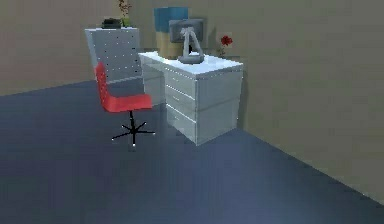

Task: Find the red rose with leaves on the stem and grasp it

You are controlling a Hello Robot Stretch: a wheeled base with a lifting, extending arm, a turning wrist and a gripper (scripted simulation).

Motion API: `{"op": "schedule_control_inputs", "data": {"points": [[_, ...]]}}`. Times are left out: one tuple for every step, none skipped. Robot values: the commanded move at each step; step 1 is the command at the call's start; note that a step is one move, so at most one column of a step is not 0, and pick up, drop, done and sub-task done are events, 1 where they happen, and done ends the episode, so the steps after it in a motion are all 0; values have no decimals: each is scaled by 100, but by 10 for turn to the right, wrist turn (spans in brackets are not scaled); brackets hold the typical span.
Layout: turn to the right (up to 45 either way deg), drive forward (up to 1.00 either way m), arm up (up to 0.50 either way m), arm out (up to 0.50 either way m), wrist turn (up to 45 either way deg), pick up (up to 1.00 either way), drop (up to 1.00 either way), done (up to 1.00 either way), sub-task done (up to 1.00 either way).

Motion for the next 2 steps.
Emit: {"op": "schedule_control_inputs", "data": {"points": [[0, 45, 0, 0, 0, 0, 0, 0, 0], [270, 0, 0, 0, 0, 0, 0, 0, 0]]}}
